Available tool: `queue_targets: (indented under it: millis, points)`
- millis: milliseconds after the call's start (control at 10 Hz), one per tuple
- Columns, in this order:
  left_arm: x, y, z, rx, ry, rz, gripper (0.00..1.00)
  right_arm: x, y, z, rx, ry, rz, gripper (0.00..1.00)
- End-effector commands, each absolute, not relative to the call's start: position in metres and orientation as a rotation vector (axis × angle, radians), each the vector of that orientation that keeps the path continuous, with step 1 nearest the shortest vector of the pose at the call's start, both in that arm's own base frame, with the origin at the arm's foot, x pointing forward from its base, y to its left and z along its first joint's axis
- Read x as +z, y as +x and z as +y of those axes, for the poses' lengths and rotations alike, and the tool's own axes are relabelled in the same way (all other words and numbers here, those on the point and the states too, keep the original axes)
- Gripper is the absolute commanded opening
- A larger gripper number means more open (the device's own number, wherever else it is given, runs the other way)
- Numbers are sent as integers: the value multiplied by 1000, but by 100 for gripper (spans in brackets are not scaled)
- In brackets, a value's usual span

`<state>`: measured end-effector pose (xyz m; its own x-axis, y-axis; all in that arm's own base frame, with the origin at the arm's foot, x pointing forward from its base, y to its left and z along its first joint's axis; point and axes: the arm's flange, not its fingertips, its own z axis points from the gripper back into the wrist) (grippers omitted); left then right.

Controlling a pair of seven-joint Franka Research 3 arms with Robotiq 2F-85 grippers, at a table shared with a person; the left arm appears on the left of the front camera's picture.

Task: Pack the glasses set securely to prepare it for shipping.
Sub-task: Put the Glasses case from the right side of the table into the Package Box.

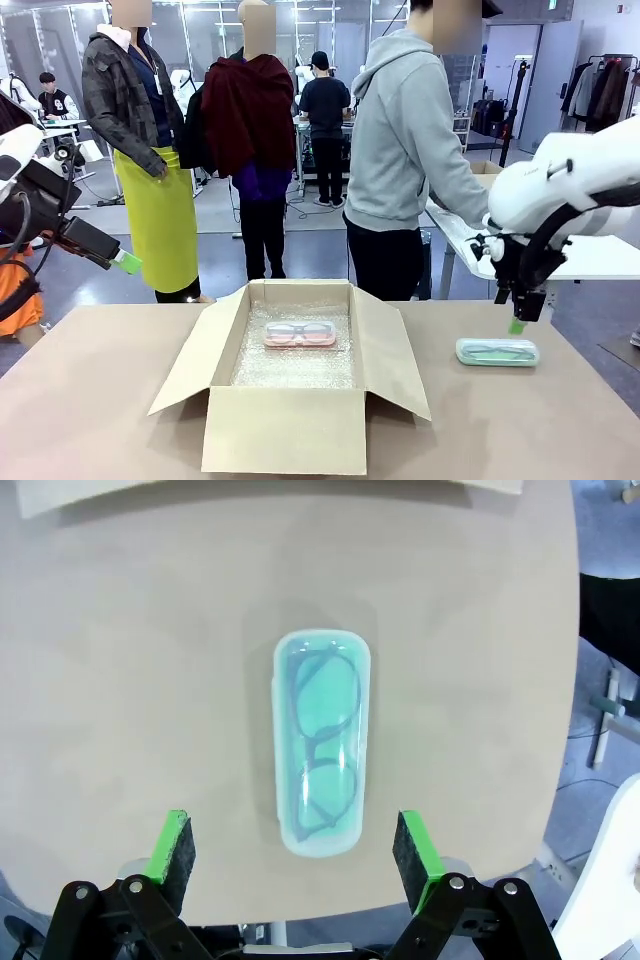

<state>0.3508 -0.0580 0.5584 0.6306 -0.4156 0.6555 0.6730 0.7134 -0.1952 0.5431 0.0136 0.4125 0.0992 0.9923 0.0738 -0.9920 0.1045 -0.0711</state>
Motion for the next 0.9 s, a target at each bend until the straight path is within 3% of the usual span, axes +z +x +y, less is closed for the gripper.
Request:
queue_targets:
  millis: [0,800]
  points:
    - [559,351,-57,-652,-474,-632,100,398,546,18,1480,-45,-59,100]
    - [559,351,-57,-652,-474,-632,100,330,571,21,1539,-27,-42,100]
